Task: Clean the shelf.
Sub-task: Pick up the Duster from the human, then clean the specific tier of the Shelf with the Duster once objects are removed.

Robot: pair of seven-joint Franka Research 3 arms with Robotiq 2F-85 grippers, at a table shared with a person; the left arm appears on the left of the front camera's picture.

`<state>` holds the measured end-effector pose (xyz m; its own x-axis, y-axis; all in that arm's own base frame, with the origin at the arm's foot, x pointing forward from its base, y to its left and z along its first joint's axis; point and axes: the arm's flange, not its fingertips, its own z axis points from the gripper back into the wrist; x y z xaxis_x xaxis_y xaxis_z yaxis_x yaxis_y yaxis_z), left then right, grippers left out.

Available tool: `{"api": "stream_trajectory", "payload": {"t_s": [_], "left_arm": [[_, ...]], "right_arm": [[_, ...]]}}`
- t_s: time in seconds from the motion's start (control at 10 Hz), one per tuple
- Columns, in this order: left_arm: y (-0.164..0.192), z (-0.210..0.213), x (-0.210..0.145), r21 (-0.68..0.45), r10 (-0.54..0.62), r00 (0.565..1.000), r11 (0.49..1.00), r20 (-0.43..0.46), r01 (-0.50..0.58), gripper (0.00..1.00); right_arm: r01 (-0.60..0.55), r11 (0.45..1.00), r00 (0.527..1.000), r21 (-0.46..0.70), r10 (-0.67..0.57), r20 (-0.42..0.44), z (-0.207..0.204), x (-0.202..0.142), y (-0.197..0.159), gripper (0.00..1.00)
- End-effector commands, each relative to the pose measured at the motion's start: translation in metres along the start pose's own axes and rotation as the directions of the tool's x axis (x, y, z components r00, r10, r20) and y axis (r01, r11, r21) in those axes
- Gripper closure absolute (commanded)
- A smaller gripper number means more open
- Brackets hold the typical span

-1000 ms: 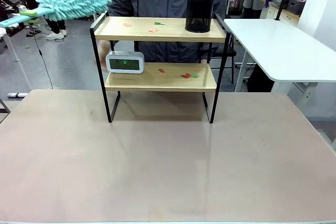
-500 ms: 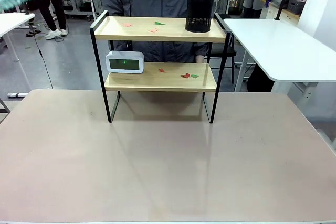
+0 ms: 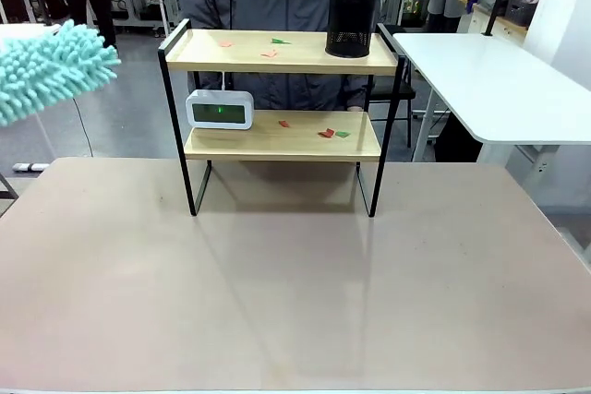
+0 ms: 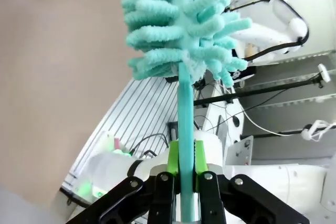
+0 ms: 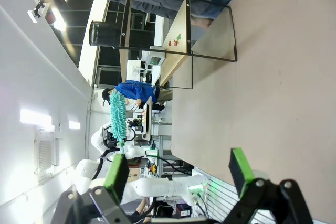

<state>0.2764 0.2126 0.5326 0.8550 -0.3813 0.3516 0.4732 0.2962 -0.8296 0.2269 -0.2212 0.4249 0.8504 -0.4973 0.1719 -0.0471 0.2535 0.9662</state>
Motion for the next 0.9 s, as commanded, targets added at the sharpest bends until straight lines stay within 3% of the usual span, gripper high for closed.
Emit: {"api": "stream_trajectory", "payload": {"t_s": [0.0,0.1,0.2,0.8], "left_arm": [[0.021,-0.012,0.0,-0.02,0.076,0.997,0.997,0.018,-0.076,1.0],[0.029,-0.013,0.004,-0.022,0.126,0.991,0.992,0.045,-0.125,1.0],[0.012,-0.004,-0.003,-0.009,0.032,0.999,0.999,0.001,-0.032,1.0],[0.012,-0.004,-0.003,-0.009,0.032,0.999,0.999,0.001,-0.032,1.0]], "right_arm": [[-0.03,0.999,1.0,0.018,0.03,0.008,0.0,0.002,0.001,0.0],[-0.03,0.999,1.0,0.018,0.03,0.008,0.0,0.002,0.001,0.0],[-0.03,0.999,1.0,0.018,0.03,0.008,0.0,0.002,0.001,0.0],[-0.03,0.999,1.0,0.018,0.03,0.008,0.0,0.002,0.001,0.0]]}}
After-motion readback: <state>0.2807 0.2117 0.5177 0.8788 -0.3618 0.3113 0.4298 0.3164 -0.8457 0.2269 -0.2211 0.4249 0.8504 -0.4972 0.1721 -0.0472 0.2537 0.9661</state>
